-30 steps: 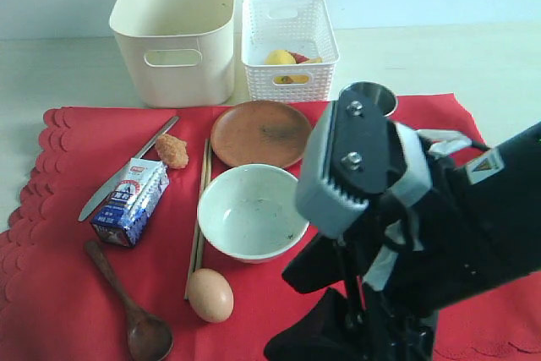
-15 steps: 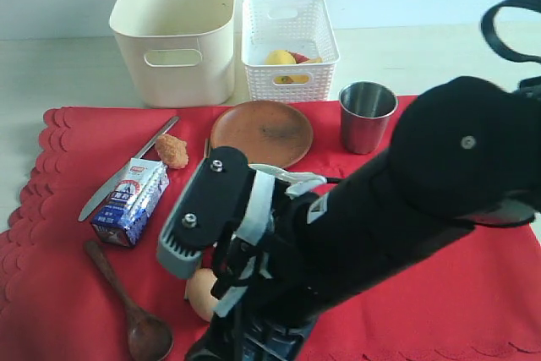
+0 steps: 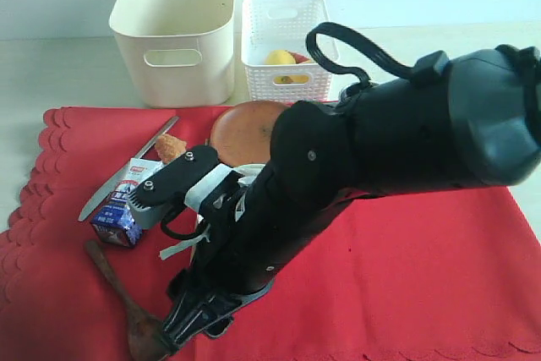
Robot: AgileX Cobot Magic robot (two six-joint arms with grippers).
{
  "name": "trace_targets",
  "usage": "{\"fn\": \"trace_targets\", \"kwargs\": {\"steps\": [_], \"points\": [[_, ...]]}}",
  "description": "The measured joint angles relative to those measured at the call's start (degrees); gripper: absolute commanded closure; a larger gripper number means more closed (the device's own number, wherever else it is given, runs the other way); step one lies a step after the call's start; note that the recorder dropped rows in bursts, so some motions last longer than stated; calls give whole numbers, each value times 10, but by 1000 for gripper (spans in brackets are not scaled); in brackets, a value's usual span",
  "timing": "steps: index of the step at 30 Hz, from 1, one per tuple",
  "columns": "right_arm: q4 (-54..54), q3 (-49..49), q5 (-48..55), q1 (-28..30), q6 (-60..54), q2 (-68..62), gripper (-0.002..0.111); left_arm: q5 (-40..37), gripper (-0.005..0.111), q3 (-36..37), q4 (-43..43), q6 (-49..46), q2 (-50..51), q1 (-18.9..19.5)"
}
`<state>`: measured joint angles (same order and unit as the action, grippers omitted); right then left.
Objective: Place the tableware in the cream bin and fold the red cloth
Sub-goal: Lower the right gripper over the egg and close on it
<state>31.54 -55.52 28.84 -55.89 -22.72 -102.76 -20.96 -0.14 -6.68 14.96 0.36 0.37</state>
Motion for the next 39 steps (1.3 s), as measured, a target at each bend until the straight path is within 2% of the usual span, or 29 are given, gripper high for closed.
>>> {"fn": "trace_targets", "kwargs": {"steps": [13,24,30,39], "points": [[-240,-39,1,-51,258,-52,52,0,107,0,0,0,0,0],[-259,-39,-14,-53,309,-71,53,0,107,0,0,0,0,0],[-259,-39,-29,-53,330,-73,68,0,107,0,0,0,0,0],[-259,-48,-17,-53,338,-80,108,0,107,0,0,0,0,0]]}}
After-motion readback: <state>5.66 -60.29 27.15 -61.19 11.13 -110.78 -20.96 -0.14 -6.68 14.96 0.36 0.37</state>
